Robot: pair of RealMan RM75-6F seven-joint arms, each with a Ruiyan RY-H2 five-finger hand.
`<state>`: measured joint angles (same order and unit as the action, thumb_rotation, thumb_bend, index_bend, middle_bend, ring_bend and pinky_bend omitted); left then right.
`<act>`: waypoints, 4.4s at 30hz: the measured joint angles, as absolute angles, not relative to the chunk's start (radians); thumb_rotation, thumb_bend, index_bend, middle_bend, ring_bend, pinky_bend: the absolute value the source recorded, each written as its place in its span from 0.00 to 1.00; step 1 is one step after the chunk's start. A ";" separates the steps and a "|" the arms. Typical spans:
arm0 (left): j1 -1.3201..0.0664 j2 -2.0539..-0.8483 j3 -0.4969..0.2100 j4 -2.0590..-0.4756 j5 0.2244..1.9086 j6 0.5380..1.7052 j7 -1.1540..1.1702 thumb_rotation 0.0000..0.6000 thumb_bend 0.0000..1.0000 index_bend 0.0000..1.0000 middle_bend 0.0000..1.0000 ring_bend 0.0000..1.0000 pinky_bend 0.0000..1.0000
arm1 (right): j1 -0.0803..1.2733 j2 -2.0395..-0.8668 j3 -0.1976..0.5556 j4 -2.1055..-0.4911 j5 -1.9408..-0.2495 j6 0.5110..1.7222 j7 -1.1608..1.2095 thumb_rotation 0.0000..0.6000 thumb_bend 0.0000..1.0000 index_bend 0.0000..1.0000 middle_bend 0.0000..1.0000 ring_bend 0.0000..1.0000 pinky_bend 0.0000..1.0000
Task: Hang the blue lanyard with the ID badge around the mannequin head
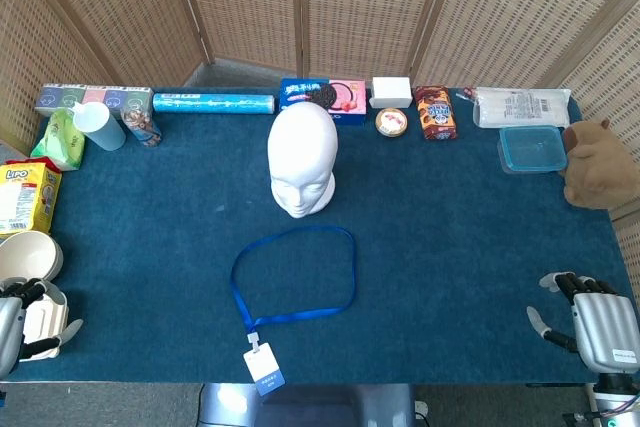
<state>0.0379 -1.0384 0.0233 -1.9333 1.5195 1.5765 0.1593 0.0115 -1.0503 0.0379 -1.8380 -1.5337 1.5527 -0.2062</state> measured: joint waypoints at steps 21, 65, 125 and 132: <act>-0.001 -1.047 -0.004 -1.948 1.498 1.527 0.213 0.88 0.16 0.54 0.48 0.46 0.24 | 0.042 -1.069 0.060 -1.880 -1.509 1.513 -0.268 0.73 0.34 0.41 0.47 0.47 0.45; -0.237 -1.103 -0.124 -1.933 1.329 1.307 0.365 0.88 0.17 0.54 0.48 0.45 0.24 | 0.573 -1.707 0.293 -1.844 -0.885 1.242 -0.940 0.73 0.28 0.42 0.96 1.00 1.00; -0.268 -1.102 -0.076 -1.926 1.297 1.312 0.363 0.89 0.17 0.54 0.48 0.45 0.24 | 0.850 -1.970 0.356 -1.340 -0.574 1.270 -1.064 0.73 0.34 0.47 0.96 1.00 1.00; -0.264 -1.102 -0.072 -1.923 1.301 1.321 0.356 0.89 0.17 0.54 0.48 0.46 0.24 | 0.860 -1.973 0.356 -1.332 -0.557 1.263 -1.072 0.72 0.37 0.49 0.96 1.00 1.00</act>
<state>-0.2643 -1.1018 -0.0721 -1.9232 1.3010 1.3209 0.3565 0.8597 -1.9728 0.3561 -1.3325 -0.5568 1.2629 -1.0725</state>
